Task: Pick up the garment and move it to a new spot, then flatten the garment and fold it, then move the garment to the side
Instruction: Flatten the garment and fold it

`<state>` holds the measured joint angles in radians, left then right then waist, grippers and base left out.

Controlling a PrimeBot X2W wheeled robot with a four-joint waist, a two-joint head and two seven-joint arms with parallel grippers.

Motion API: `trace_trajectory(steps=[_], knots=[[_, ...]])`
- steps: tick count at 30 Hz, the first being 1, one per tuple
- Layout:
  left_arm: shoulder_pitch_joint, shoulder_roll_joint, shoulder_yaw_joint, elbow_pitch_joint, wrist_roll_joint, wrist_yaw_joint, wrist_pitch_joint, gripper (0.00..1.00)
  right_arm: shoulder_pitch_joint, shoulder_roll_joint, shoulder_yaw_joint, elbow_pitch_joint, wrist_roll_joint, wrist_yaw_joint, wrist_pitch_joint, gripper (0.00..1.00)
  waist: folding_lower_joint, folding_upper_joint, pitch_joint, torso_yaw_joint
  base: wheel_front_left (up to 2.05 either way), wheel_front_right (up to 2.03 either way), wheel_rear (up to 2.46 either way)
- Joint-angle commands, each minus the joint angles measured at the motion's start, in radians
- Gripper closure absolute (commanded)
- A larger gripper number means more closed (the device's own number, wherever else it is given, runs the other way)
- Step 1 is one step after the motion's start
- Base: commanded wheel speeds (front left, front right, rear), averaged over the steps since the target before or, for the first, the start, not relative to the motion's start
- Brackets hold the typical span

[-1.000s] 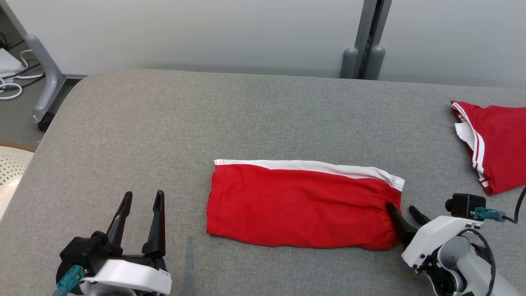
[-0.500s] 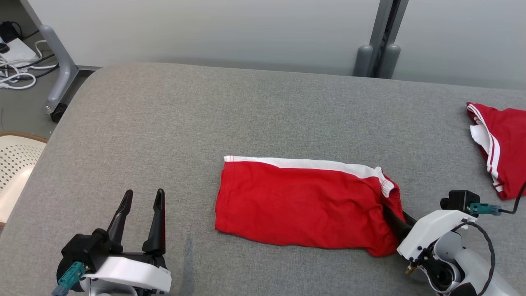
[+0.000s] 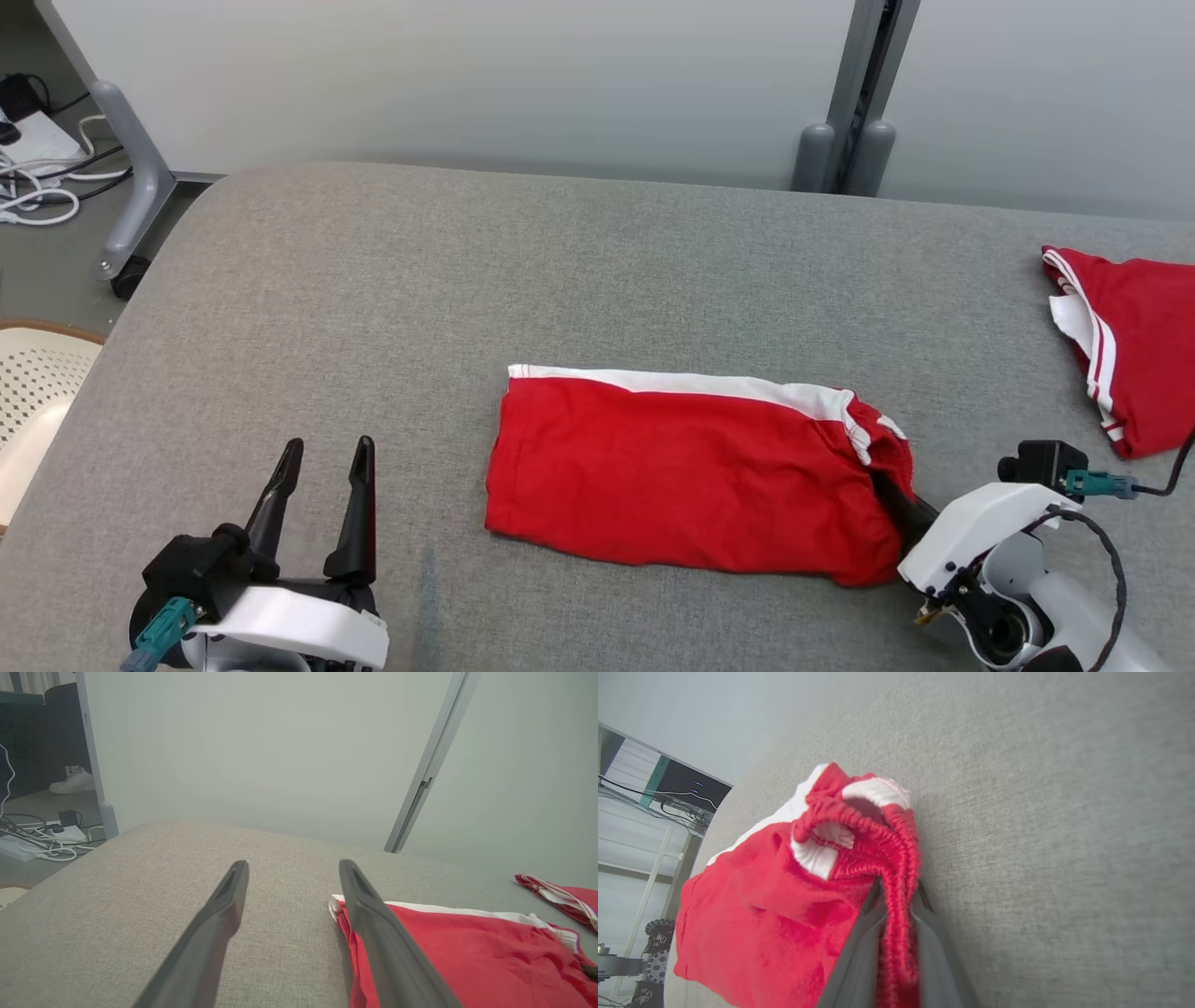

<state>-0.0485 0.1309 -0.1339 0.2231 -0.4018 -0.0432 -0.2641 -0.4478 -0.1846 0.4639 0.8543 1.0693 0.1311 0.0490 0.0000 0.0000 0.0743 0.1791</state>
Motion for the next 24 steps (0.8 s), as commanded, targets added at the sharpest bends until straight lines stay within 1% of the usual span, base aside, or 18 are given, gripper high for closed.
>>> trace_trajectory(steps=[1, 8, 9, 13, 15, 19, 21, 22, 24], knots=[[-0.001, 0.002, 0.005, 0.000, 0.007, -0.003, 0.000, 0.00, 0.007, -0.016, 0.000, -0.010, 0.017, 0.000, -0.001, 1.00, 0.0000, 0.0000, -0.005, -0.008, 0.00, 0.00, 0.00], [0.012, 0.002, 0.011, -0.001, 0.006, -0.003, 0.000, 0.00, 0.037, -0.108, -0.007, -0.089, 0.082, 0.000, 0.056, 1.00, 0.0000, 0.0000, -0.023, -0.044, 0.00, 0.00, 0.00], [0.017, 0.000, 0.010, 0.001, 0.004, -0.006, 0.000, 0.00, 0.048, -0.140, -0.019, -0.106, 0.101, 0.000, 0.085, 1.00, 0.0000, 0.0000, -0.027, -0.055, 0.00, 0.00, 0.00], [0.014, -0.002, 0.007, 0.006, 0.002, -0.007, 0.000, 0.00, 0.066, -0.192, -0.036, -0.149, 0.127, 0.000, 0.136, 1.00, 0.0000, 0.0000, -0.032, -0.075, 0.00, 0.00, 0.00], [0.017, -0.002, 0.006, 0.010, -0.001, -0.010, 0.000, 0.00, 0.074, -0.193, -0.067, -0.147, 0.162, 0.000, 0.159, 1.00, 0.0000, 0.0000, -0.037, -0.082, 0.00, 0.00, 0.00], [0.016, -0.005, -0.001, 0.024, -0.006, -0.010, 0.000, 0.00, 0.060, -0.146, -0.150, -0.168, 0.269, 0.000, 0.210, 1.00, 0.0000, 0.0000, -0.045, -0.087, 0.00, 0.00, 0.00], [0.014, -0.005, -0.004, 0.030, -0.008, -0.012, 0.000, 0.00, 0.060, -0.121, -0.174, -0.188, 0.308, 0.000, 0.233, 1.00, 0.0000, 0.0000, -0.049, -0.084, 0.00, 0.00, 0.00], [0.014, -0.005, -0.004, 0.030, -0.008, -0.012, 0.000, 0.00, 0.060, -0.121, -0.174, -0.188, 0.308, 0.000, 0.233, 1.00, 0.0000, 0.0000, -0.049, -0.084, 0.00, 0.00, 0.00], [0.011, -0.006, -0.007, 0.036, -0.012, -0.015, 0.002, 0.00, 0.062, -0.102, -0.193, -0.211, 0.343, 0.000, 0.252, 1.00, 0.0000, 0.0000, -0.053, -0.077, 0.00, 0.00, 0.00]])
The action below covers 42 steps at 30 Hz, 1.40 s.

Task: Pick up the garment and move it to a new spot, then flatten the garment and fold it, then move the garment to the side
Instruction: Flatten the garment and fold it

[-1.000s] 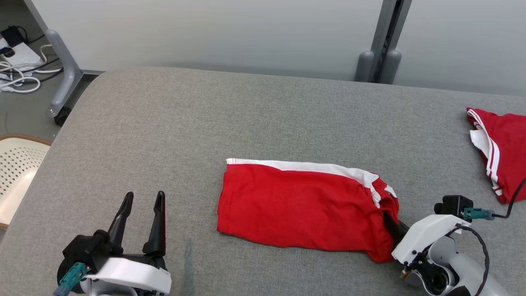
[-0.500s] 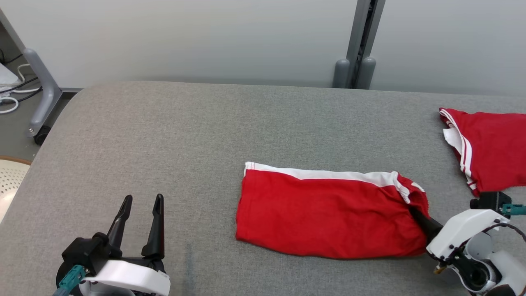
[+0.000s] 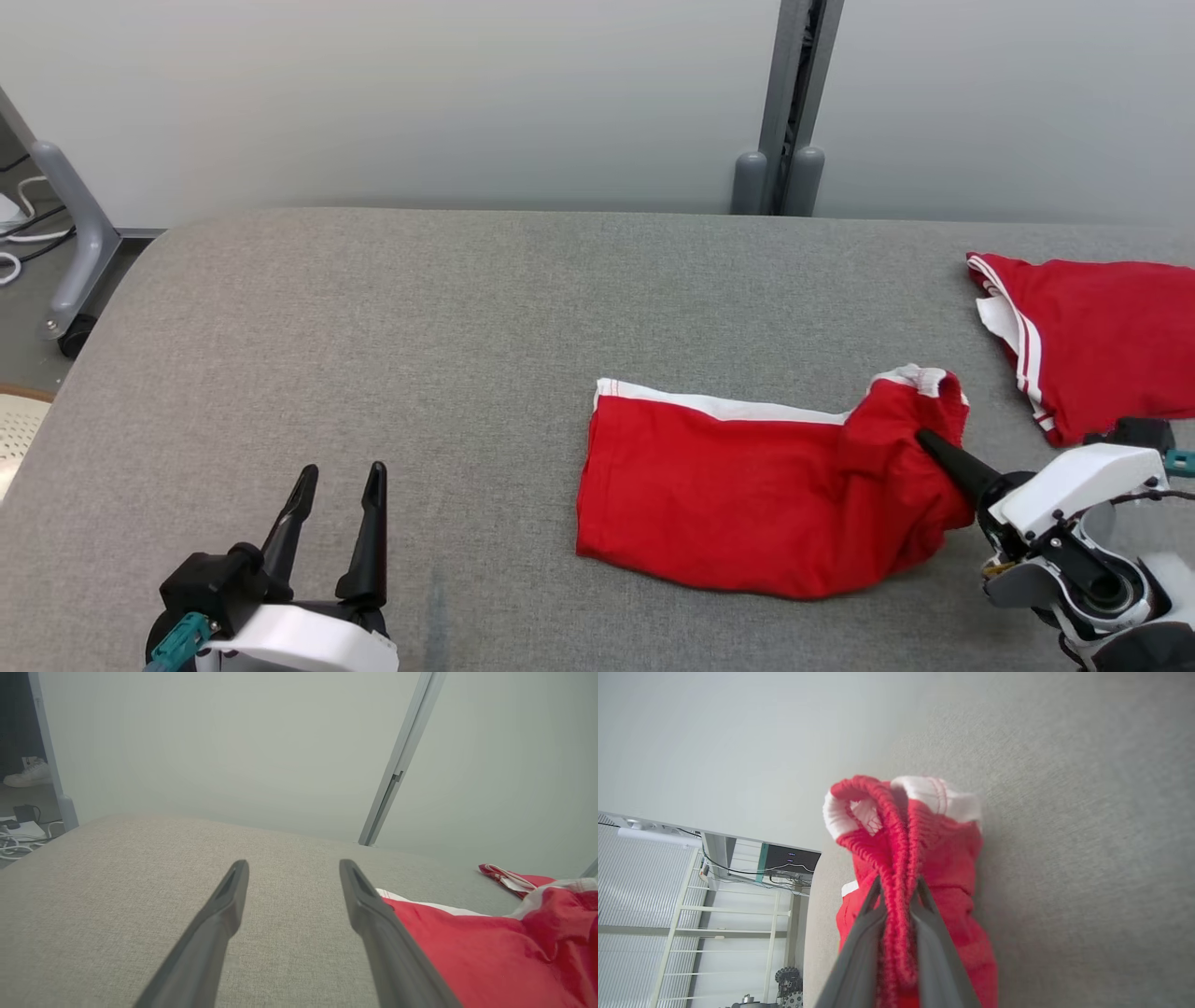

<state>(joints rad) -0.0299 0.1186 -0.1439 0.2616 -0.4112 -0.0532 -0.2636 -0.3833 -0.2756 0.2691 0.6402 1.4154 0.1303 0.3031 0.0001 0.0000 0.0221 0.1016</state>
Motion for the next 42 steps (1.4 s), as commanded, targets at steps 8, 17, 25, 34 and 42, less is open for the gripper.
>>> trace_trajectory(steps=[8, 17, 25, 34, 42], knots=[[-0.011, 0.002, -0.007, 0.020, -0.010, -0.002, 0.003, 0.00, 0.013, 0.064, -0.020, -0.093, 0.071, 0.002, 0.063, 1.00, -0.0001, 0.0000, -0.008, 0.054, 0.00, 0.00, 0.00], [-0.017, -0.005, -0.016, 0.035, -0.016, -0.004, 0.002, 0.00, -0.040, 0.158, 0.003, -0.030, 0.072, 0.002, 0.090, 1.00, -0.0001, 0.0000, 0.001, 0.119, 0.00, 0.00, 0.00], [-0.024, -0.019, -0.025, 0.053, -0.020, -0.008, 0.001, 0.00, -0.139, 0.207, 0.046, 0.127, 0.045, 0.002, 0.099, 1.00, -0.0001, 0.0000, 0.013, 0.155, 0.00, 0.00, 0.00], [-0.023, -0.027, -0.024, 0.059, -0.013, -0.003, 0.000, 0.00, -0.203, 0.224, 0.103, 0.229, 0.080, 0.002, 0.094, 0.81, -0.0001, 0.0000, 0.012, 0.167, 0.00, 0.00, 0.00], [-0.015, -0.030, -0.019, 0.057, -0.011, -0.001, -0.001, 0.00, -0.188, 0.222, 0.210, 0.176, 0.137, 0.002, 0.084, 0.00, -0.0001, 0.0000, 0.004, 0.148, 0.00, 0.00, 0.00]])
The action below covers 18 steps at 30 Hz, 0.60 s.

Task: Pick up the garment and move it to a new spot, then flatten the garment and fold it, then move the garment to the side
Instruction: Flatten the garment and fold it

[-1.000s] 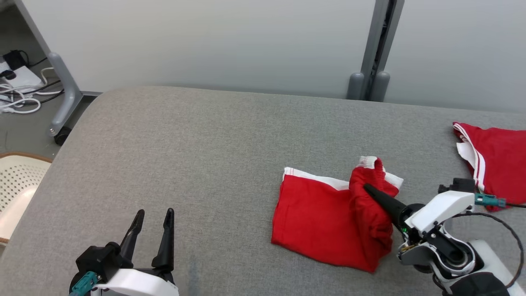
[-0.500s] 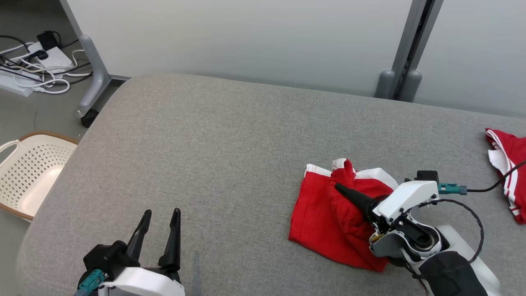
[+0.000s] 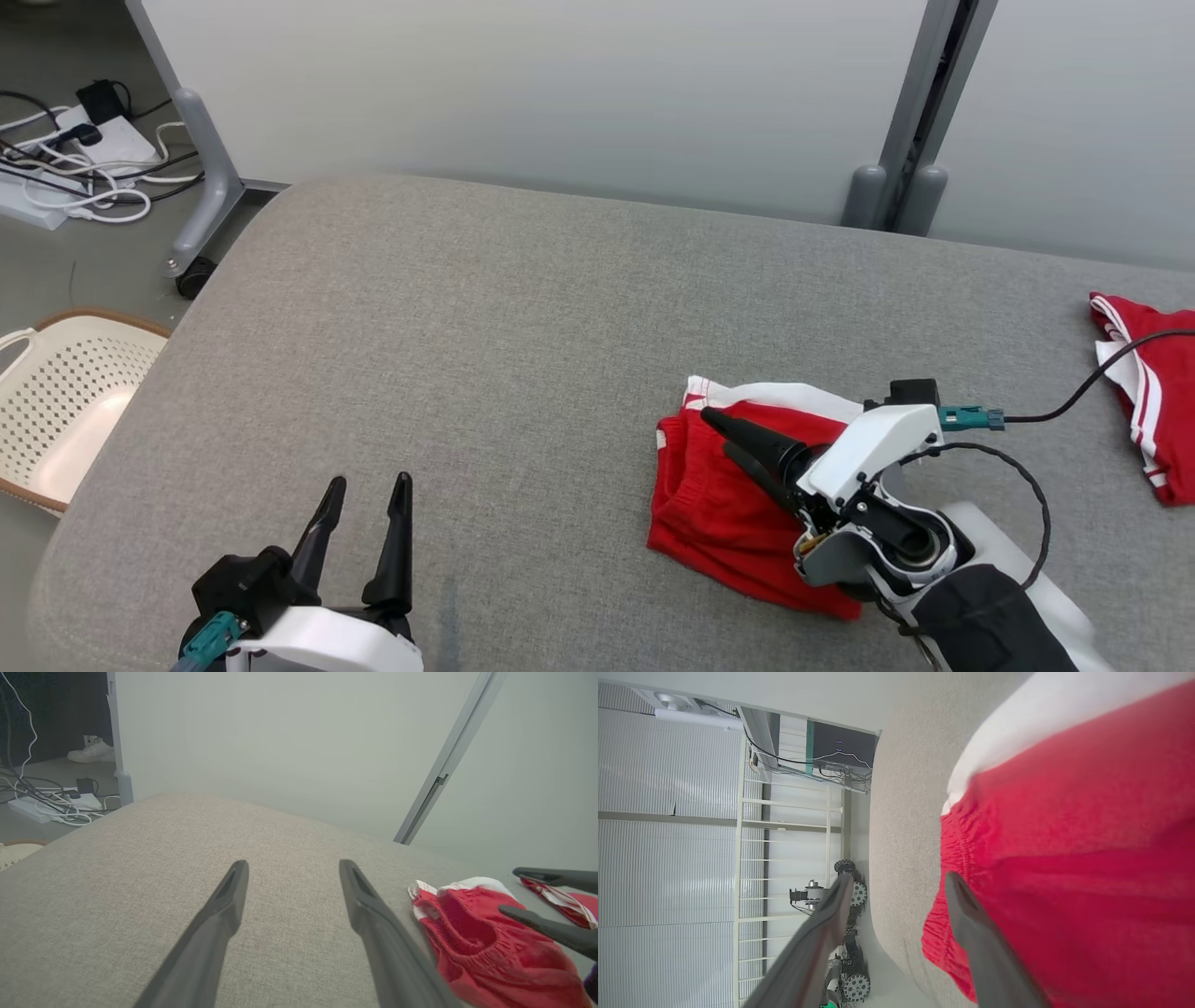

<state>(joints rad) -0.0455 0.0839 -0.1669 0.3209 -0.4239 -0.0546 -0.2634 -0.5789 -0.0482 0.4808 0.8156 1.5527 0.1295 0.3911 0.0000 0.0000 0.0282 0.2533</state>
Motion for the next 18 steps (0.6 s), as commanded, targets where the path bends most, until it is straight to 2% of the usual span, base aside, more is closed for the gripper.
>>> trace_trajectory(steps=[1, 7, 18], knots=[[0.001, 0.007, 0.005, -0.001, 0.001, 0.001, -0.001, 0.00, 0.013, -0.006, 0.004, -0.008, -0.001, 0.003, -0.018, 0.00, 0.0000, 0.0000, -0.006, -0.009, 0.00, 0.00, 0.00], [0.011, 0.019, 0.007, -0.003, 0.001, 0.003, -0.001, 0.00, 0.038, -0.022, 0.002, -0.107, -0.016, 0.003, -0.084, 0.00, 0.0000, 0.0000, -0.032, -0.042, 0.00, 0.00, 0.00], [0.033, 0.033, 0.003, -0.029, -0.004, 0.014, 0.011, 0.00, 0.152, -0.209, -0.061, -0.377, -0.145, 0.003, -0.271, 0.00, 0.0000, 0.0000, -0.054, -0.105, 0.00, 0.00, 0.00]])
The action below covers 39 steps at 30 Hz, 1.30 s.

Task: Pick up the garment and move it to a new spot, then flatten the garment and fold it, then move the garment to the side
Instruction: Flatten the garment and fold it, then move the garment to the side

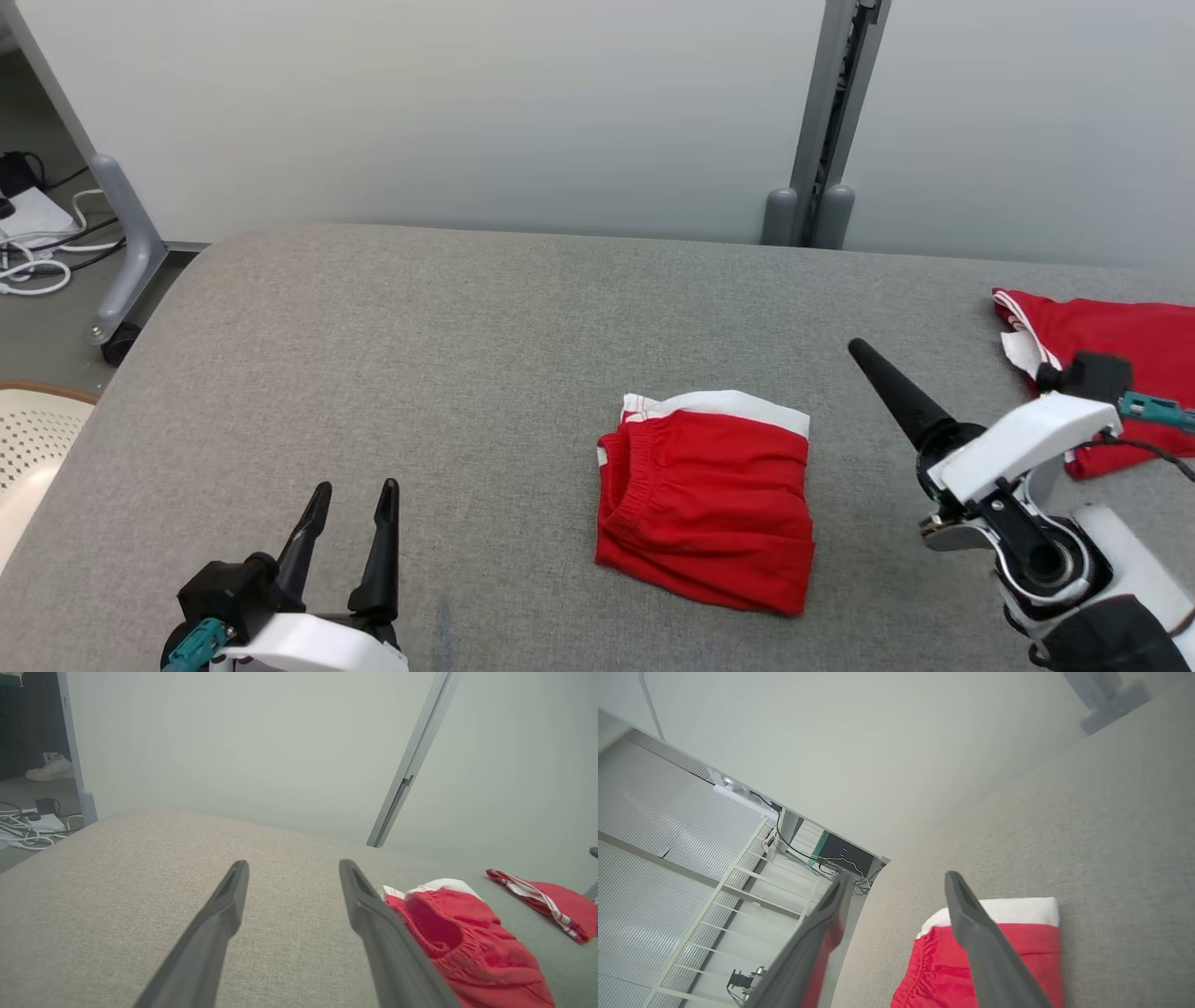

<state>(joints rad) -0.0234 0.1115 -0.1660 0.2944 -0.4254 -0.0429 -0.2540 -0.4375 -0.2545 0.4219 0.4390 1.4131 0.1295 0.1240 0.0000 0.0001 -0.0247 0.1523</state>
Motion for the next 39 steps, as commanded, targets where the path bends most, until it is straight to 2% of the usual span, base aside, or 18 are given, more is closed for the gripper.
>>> trace_trajectory(steps=[1, 5, 10, 14, 17, 25, 33, 38, 39], knots=[[0.011, 0.007, 0.002, -0.006, -0.003, 0.005, 0.003, 0.00, 0.025, -0.018, -0.008, -0.014, -0.020, 0.003, -0.018, 0.00, 0.0000, -0.0001, -0.001, -0.008, 0.00, 0.00, 0.00], [0.014, 0.015, 0.003, -0.018, -0.004, 0.010, 0.002, 0.00, 0.077, -0.060, -0.028, -0.041, -0.069, 0.003, -0.055, 0.00, 0.0000, -0.0001, 0.002, -0.020, 0.00, 0.00, 0.00], [0.009, 0.020, -0.001, -0.026, -0.006, 0.012, 0.008, 0.00, 0.098, -0.067, -0.048, -0.011, -0.127, 0.003, -0.057, 0.00, 0.0000, -0.0001, 0.012, -0.026, 0.00, 0.00, 0.00], [-0.001, 0.021, -0.004, -0.030, -0.007, 0.015, 0.010, 0.00, 0.065, -0.031, -0.036, 0.078, -0.172, 0.003, 0.000, 0.00, 0.0000, -0.0001, 0.022, -0.027, 0.00, 0.00, 0.00], [-0.022, 0.025, -0.010, -0.029, -0.009, 0.008, 0.015, 0.00, 0.014, 0.027, -0.038, 0.212, -0.189, 0.003, 0.066, 0.00, 0.0000, -0.0001, 0.034, -0.012, 0.00, 0.00, 0.00], [-0.030, 0.020, -0.016, -0.021, -0.013, 0.013, 0.010, 0.00, -0.053, 0.117, -0.049, 0.422, -0.161, 0.003, 0.156, 0.00, 0.0000, -0.0001, 0.053, 0.036, 0.00, 0.00, 0.00], [-0.036, 0.021, -0.018, -0.015, -0.015, 0.014, 0.006, 0.00, -0.080, 0.153, -0.056, 0.544, -0.141, 0.002, 0.187, 0.00, 0.0000, -0.0001, 0.064, 0.068, 0.00, 0.00, 0.00], [-0.038, 0.022, -0.019, -0.013, -0.017, 0.014, 0.003, 0.00, -0.086, 0.174, -0.055, 0.571, -0.120, 0.001, 0.203, 0.00, 0.0000, -0.0001, 0.070, 0.077, 0.00, 0.00, 0.00], [-0.039, 0.023, -0.018, -0.012, -0.018, 0.014, 0.002, 0.00, -0.088, 0.176, -0.053, 0.575, -0.119, 0.001, 0.201, 0.16, 0.0000, -0.0001, 0.071, 0.078, 0.00, 0.00, 0.00]])
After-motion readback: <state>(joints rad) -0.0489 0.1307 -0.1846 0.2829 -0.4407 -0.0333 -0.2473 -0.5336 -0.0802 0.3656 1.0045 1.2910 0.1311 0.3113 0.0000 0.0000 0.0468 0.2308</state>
